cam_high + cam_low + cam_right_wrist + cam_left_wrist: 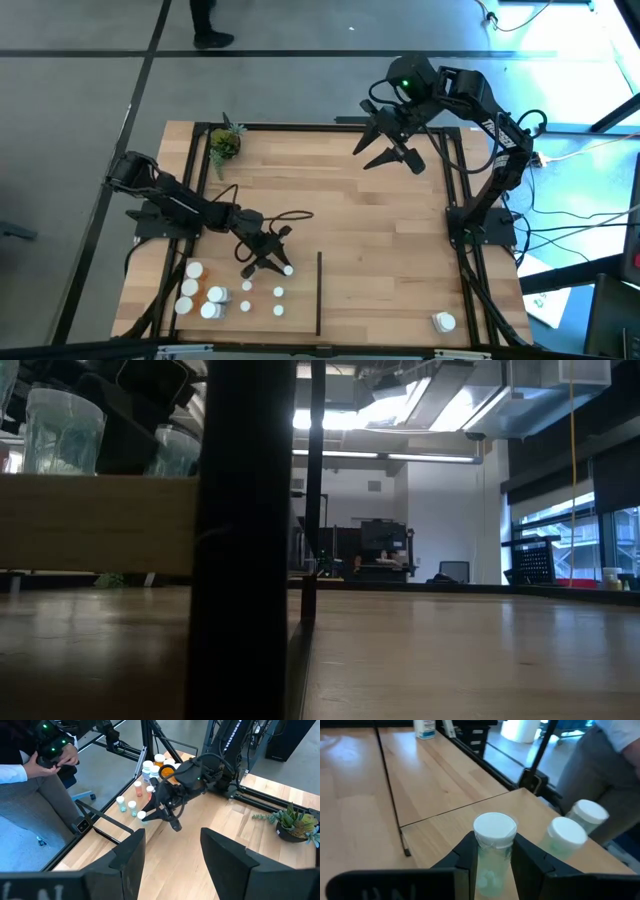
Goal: Pick and place medicine bottles onto shelf by color
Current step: Put the small blue pill bottle on the shelf aligned with the other small blue pill bottles
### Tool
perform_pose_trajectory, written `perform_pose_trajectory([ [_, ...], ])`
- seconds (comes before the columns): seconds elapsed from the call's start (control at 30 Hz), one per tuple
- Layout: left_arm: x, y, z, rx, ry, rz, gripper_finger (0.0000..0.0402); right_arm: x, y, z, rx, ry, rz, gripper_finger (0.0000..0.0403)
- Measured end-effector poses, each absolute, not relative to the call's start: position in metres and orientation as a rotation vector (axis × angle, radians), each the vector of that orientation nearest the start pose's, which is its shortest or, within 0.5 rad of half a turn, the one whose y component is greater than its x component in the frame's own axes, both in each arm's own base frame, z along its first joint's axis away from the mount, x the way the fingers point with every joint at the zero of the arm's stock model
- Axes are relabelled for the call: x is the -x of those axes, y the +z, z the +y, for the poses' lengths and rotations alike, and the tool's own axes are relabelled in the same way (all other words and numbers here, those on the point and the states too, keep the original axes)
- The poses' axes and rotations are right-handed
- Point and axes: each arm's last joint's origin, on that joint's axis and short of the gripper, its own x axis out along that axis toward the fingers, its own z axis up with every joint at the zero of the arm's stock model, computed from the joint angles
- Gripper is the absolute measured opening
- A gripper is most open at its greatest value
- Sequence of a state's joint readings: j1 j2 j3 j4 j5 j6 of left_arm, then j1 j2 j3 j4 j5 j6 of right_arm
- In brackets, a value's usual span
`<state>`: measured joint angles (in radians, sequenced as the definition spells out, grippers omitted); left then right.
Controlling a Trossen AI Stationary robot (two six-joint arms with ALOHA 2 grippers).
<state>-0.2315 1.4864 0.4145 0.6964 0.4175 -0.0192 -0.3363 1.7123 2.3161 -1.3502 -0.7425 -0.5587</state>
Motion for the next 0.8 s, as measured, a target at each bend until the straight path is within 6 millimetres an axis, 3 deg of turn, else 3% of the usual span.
perform_pose_trajectory([
  [0.23,-0.243,0.145,-0.082,0.015,-0.559,0.384,0.0080,-0.280,0.493,-0.077,0.146,0.547,0.510,0.0193],
  [0.8,-0.244,0.147,-0.083,0.077,-0.547,0.382,0.0080,-0.280,0.493,-0.077,0.146,0.547,0.510,0.0193],
])
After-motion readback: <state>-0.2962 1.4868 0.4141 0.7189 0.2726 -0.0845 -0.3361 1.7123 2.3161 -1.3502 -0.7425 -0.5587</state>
